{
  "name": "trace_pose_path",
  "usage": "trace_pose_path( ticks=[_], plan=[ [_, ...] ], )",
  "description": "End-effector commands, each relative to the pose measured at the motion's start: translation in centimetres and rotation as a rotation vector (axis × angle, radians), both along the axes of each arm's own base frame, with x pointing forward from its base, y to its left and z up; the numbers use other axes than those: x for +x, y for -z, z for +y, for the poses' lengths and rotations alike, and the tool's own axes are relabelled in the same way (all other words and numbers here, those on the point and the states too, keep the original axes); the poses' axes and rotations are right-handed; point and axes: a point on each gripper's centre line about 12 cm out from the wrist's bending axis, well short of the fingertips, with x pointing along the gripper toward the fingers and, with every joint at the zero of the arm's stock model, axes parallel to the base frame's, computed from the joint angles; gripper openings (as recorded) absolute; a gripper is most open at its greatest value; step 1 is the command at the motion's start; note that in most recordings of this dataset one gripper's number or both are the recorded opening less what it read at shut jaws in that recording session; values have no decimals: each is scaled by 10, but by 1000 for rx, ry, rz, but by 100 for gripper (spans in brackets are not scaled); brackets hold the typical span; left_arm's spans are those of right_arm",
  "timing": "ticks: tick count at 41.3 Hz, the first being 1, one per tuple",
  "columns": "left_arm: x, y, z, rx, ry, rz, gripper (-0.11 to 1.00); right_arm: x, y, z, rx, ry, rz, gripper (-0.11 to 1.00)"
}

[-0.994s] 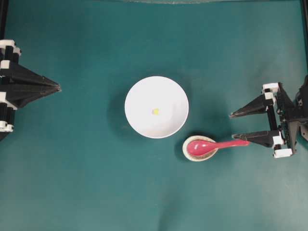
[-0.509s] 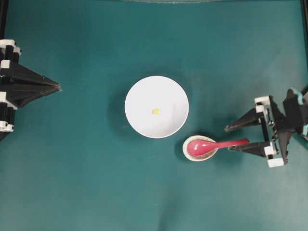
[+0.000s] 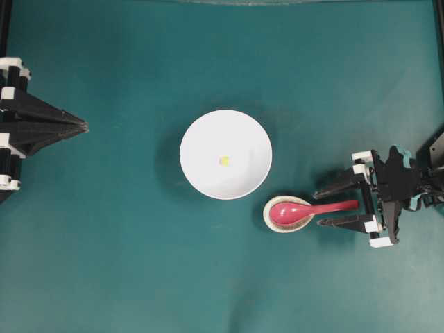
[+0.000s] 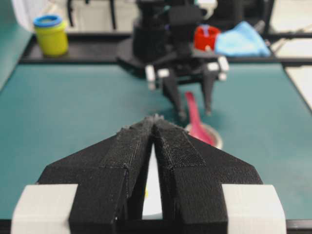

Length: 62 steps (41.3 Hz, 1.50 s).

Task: Scoop the yellow hexagonal prism block from the bowl with a spoon using the right arm.
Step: 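Move the right gripper toward the pink spoon handle in the spoon rest, then close the right gripper on the pink spoon handle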

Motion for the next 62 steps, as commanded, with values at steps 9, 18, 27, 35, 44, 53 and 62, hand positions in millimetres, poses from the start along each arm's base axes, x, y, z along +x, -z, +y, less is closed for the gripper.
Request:
trace_pose_path(
  ticks=[9, 18, 27, 35, 44, 53, 62],
  plan=[
    [3, -9, 0, 5, -1, -25, 7, 0, -3, 3, 7, -11, -13, 62],
    [3, -8, 0, 5, -1, -17, 7, -2, 0, 5, 3, -19, 5, 61],
    [3, -8, 0, 5, -1, -17, 7, -2, 2, 5, 1, -19, 14, 60],
    [3, -9, 0, 5, -1, -18, 7, -1, 2, 5, 1, -18, 13, 59],
    [3, -9, 1, 5, -2, -18, 7, -1, 3, 5, 1, -16, 25, 55],
    [3, -8, 0, 5, -1, -17, 7, -1, 4, 3, 1, -3, 31, 47],
    [3, -8, 0, 5, -1, -17, 7, 1, 3, 2, 4, 16, 26, 46]
  ],
)
